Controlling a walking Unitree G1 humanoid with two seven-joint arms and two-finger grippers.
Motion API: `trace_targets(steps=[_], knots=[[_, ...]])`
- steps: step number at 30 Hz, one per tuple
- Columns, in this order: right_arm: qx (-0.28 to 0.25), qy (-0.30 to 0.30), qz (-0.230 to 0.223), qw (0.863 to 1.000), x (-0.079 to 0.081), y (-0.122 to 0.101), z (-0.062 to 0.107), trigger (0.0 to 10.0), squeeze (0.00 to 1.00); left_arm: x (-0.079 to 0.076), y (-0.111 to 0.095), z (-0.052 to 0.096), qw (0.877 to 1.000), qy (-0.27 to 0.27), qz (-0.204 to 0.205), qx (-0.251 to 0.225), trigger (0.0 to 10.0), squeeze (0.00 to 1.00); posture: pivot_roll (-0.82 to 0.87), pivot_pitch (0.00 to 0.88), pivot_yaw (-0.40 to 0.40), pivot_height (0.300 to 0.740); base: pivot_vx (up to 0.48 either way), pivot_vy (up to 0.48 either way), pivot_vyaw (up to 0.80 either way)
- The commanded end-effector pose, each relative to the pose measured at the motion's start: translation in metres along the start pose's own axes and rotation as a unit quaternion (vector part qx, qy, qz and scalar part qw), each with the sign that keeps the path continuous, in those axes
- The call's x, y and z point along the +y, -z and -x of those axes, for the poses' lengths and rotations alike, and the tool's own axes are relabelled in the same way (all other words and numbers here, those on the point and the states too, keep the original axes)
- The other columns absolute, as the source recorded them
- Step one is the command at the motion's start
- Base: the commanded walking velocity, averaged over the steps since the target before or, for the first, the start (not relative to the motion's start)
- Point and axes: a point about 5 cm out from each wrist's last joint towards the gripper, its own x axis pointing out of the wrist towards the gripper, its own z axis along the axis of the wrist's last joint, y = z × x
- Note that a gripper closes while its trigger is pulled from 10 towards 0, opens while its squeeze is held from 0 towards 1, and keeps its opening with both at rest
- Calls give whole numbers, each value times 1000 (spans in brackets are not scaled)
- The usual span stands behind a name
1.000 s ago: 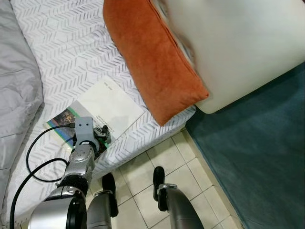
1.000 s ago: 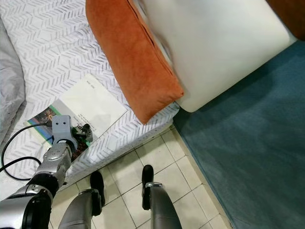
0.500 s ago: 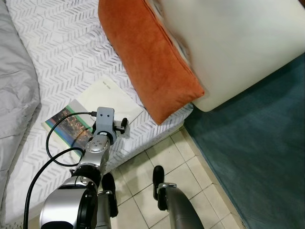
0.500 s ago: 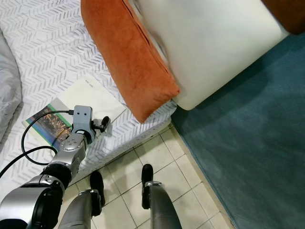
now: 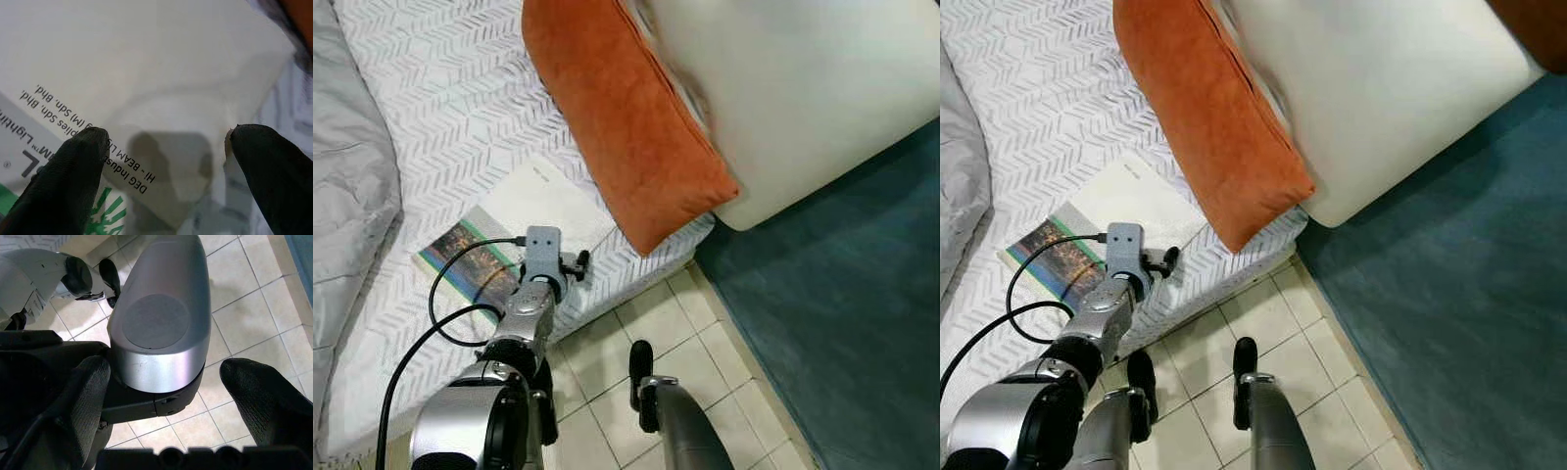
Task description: Clean up the room
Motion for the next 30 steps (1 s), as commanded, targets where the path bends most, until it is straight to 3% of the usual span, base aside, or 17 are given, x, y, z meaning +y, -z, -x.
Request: trace_targets(steps=[1,7,8,12,15,17,22,23,24,26,28,30], knots=[[42,7,-7,999,3,15,8,10000,0,-17,28,7,997,50,-35,49,10000,0,-431,655,-121,740,0,0,0],[38,7,-9,999,3,15,6,10000,0,-20,32,9,992,89,-76,45,10000,0,-425,659,-116,740,0,0,0],[36,6,-10,999,4,15,4,10000,0,-19,35,11,986,111,-114,42,10000,0,-409,660,-113,740,0,0,0],[35,4,-11,999,4,15,3,10000,0,-11,37,13,984,108,-137,42,10000,0,-403,662,-113,740,0,0,0],[33,3,-10,999,4,14,2,10000,0,14,16,9,997,42,-68,0,10000,0,-401,663,-119,740,0,0,0],[34,4,-9,999,3,14,2,10000,0,26,8,9,999,13,-18,-31,10000,0,-397,663,-122,740,0,0,0],[40,3,-10,999,1,16,5,10000,0,39,18,26,994,-20,52,-90,10000,0,-383,664,-130,740,0,0,0],[43,1,-9,999,1,18,5,10000,0,36,26,38,993,-18,63,-99,10000,0,-369,665,-134,740,0,0,0],[43,1,-9,999,1,18,5,10000,0,36,26,38,993,-18,63,-99,10000,0,-369,665,-134,740,0,0,0],[49,-3,-7,999,-1,19,5,10000,0,29,35,60,991,-14,85,-101,10000,0,-357,665,-136,740,0,0,0],[50,-6,-5,999,-2,19,4,10000,0,14,47,81,989,-5,121,-80,10000,0,-345,667,-137,740,0,0,0],[51,-10,-3,999,-5,19,1,10000,0,-12,62,107,983,-9,177,-47,10000,0,-317,666,-144,740,0,0,0]])
